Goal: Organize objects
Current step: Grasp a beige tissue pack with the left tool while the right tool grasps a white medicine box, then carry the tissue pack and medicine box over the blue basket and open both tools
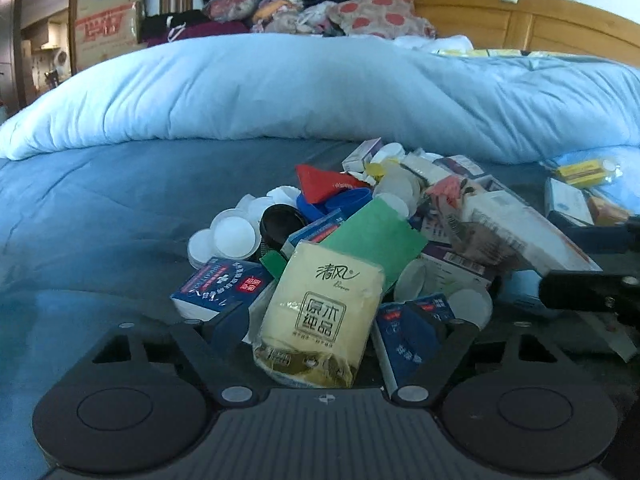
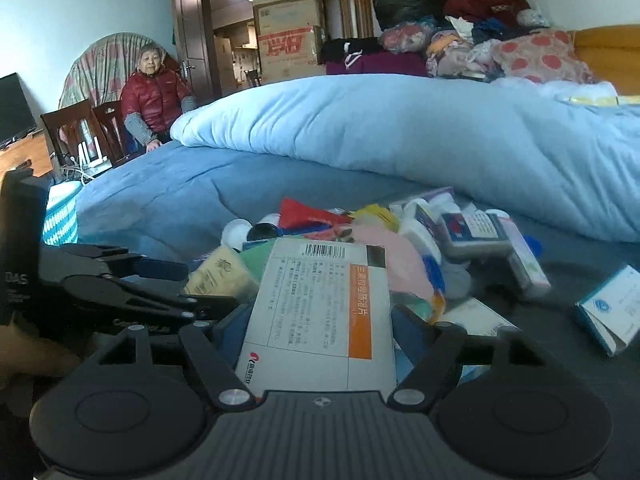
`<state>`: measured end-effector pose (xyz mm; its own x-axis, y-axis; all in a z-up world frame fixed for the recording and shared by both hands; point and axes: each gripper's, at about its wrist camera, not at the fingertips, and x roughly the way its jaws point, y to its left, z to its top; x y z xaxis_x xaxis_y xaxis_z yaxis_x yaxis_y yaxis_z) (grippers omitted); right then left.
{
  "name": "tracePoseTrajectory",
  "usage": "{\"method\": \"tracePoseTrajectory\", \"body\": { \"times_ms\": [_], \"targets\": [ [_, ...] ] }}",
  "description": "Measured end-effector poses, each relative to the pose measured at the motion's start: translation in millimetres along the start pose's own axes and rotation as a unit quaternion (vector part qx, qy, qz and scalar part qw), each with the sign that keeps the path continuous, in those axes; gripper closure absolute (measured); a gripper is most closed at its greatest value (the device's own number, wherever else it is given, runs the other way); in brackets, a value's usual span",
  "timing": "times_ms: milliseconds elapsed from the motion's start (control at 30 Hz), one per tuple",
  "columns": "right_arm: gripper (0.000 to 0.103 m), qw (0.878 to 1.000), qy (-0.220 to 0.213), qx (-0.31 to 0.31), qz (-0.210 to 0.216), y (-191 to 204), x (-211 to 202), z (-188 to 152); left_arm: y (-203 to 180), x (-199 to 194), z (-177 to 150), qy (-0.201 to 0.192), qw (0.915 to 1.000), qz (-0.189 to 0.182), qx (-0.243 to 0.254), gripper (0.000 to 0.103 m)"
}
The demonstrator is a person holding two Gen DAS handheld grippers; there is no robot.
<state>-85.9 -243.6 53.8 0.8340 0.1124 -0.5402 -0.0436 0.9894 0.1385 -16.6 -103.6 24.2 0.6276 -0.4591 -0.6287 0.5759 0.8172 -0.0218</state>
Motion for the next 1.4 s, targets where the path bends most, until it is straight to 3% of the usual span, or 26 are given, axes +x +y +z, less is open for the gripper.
{"method": "tracePoseTrajectory", "body": {
  "times_ms": [133,200,300,833,1233,1400],
  "targets": [
    [0.026,1.000,0.002,0.005,0.005,-8,-1,-5,-3,14,3,0.013,0.9998,0.011,0.003,0.025],
    [0.026,1.000,0.002,0.009,0.005,-8,-2,-6,-3,16,6,0.018,0.9997,0.017,0.004,0.041],
    [0.026,1.000,0.002,0.011,0.005,-7,-3,-8,-3,18,8,0.020,0.9995,0.023,0.001,0.045],
    [0.026,1.000,-0.001,0.008,0.004,-6,-4,-7,-7,16,8,0.016,0.9995,0.027,0.002,0.049],
    [0.026,0.999,-0.040,-0.014,0.009,8,-26,11,2,-59,34,-0.077,0.9956,0.048,-0.024,0.054],
    [0.026,0.996,-0.073,-0.046,0.036,34,-33,47,29,-121,58,-0.138,0.9856,0.080,-0.055,0.054]
  ]
}}
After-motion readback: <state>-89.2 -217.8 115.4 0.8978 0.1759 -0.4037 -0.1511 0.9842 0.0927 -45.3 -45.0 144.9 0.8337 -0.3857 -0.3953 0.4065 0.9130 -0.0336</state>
